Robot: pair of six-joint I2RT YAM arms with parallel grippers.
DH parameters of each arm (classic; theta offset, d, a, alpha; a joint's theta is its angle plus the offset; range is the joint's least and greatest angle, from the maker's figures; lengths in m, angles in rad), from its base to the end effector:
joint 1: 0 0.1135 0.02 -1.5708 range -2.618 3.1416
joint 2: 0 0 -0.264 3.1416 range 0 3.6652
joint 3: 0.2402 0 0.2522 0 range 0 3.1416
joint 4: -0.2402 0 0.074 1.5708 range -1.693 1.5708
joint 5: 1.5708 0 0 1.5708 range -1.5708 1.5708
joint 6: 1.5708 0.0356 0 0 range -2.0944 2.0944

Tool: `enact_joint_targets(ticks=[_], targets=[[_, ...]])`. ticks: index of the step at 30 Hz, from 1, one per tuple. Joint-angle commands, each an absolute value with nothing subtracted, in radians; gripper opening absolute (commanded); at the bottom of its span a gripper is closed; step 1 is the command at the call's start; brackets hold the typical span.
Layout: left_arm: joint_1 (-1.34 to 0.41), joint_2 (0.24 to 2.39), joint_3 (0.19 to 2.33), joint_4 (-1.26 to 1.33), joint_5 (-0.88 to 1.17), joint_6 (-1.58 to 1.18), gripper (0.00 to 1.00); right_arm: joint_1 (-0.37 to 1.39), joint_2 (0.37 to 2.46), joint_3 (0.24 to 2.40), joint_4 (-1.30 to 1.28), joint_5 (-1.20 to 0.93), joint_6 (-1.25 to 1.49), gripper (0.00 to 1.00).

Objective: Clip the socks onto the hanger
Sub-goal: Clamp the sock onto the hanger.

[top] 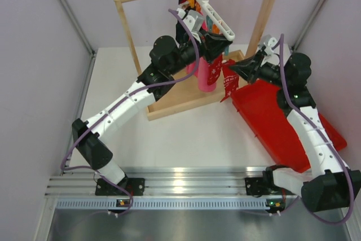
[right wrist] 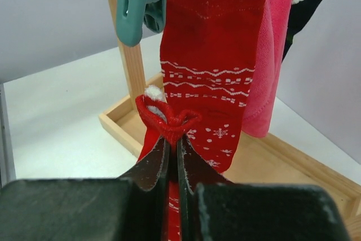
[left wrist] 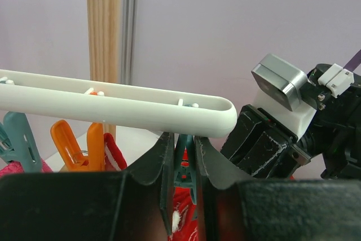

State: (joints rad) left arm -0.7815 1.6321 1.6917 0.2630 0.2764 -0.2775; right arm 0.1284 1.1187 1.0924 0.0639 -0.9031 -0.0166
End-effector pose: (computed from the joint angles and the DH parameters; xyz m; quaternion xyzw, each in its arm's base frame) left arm 0.2628 -0.2744 0.4858 0.2526 0.5326 -0.4755 0.6530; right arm 0.2415 0.0594 0.4081 -0.3587 0.5998 0.3384 0.6302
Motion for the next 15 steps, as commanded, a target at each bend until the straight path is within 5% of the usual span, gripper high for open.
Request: enact_joint_targets(ticks=[1, 15], targets=[[-0.782, 1.615, 1.709, 0.282, 0.313, -0.327, 0.0, 0.159, 1.086, 1.092, 0.264, -0.853, 0.054, 0.0], [-0.779, 1.634, 1.727, 0.265, 0.342, -0.348, 0.0, 0.189, 1.1, 1.104, 0.298, -0.89, 0.091, 0.0]])
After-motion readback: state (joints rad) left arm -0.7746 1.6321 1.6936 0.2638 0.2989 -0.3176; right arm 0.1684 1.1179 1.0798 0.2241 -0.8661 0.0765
